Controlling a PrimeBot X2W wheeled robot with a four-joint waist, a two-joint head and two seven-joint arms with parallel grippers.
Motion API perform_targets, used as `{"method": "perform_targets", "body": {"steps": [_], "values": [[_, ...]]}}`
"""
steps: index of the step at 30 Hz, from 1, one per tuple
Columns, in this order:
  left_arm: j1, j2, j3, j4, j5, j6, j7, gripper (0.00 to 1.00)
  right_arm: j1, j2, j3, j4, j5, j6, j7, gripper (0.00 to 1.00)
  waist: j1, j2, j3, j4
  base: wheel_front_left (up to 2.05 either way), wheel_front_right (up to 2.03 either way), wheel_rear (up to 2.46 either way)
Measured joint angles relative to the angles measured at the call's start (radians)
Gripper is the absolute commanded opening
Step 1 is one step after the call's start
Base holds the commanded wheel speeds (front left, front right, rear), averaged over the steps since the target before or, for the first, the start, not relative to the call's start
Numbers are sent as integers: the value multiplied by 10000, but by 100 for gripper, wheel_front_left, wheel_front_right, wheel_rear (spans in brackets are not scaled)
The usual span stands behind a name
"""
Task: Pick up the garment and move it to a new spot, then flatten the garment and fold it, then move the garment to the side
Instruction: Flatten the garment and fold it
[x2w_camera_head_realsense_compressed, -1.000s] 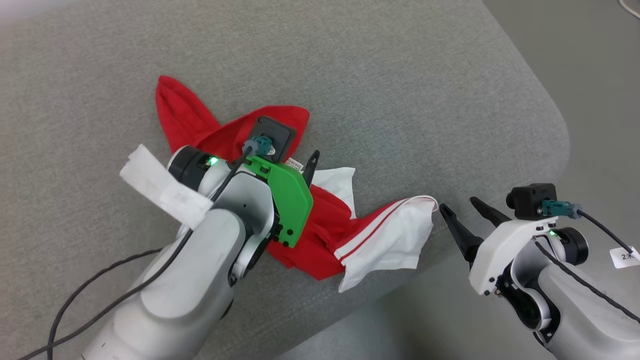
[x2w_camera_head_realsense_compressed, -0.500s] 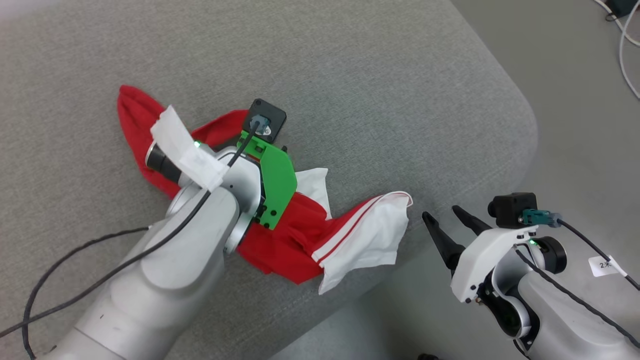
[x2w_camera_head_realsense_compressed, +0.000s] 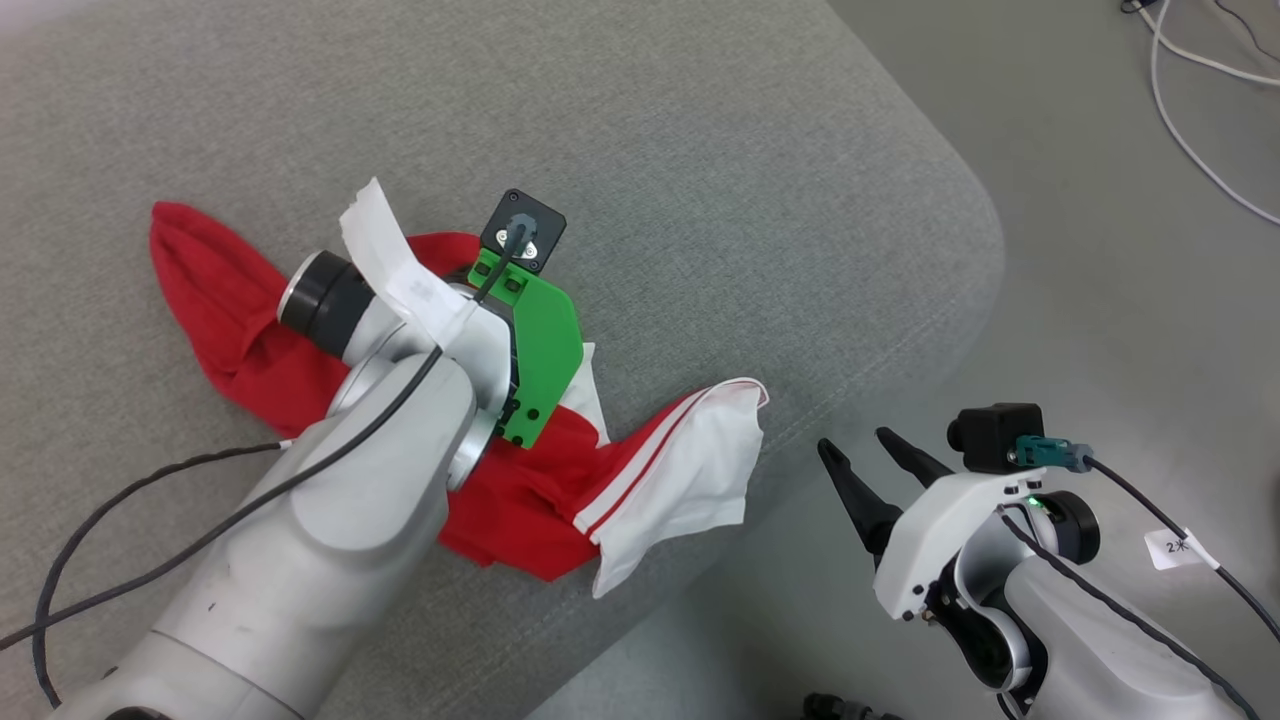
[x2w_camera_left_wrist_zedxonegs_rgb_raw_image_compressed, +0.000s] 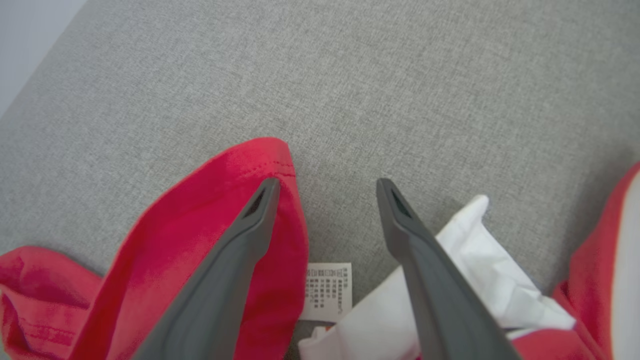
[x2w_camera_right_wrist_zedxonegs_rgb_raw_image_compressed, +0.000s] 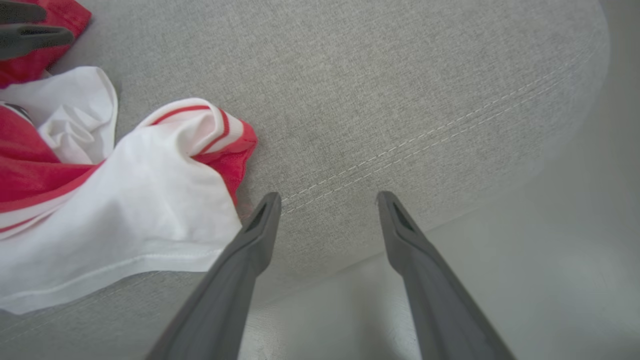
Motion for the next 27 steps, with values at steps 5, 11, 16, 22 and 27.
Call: {"method": "perform_targets", "body": {"steps": [5, 11, 16, 22, 27], "values": [[-256, 75, 21, 336, 136, 0, 29, 100, 54, 19, -56, 169, 73, 0, -178, 100, 0, 0, 60, -221, 0, 0, 0], [-525, 318, 48, 769, 238, 0, 27, 100, 58, 50, -107, 353, 142, 2, -313, 100, 0, 0, 145, -283, 0, 0, 0], [-525, 305, 42, 1028, 236, 0, 29, 100, 56, 56, -138, 428, 142, 31, -408, 100, 0, 0, 210, -277, 0, 0, 0], [-635, 255, 35, 1235, 236, -4, 2, 100, 47, 111, -163, 502, 142, 88, -537, 100, 0, 0, 311, -271, 0, 0, 0], [-748, 240, 58, 1352, 234, -17, -36, 20, 45, 194, -165, 617, 142, 92, -568, 100, 0, 0, 390, -283, 0, 0, 0]]}}
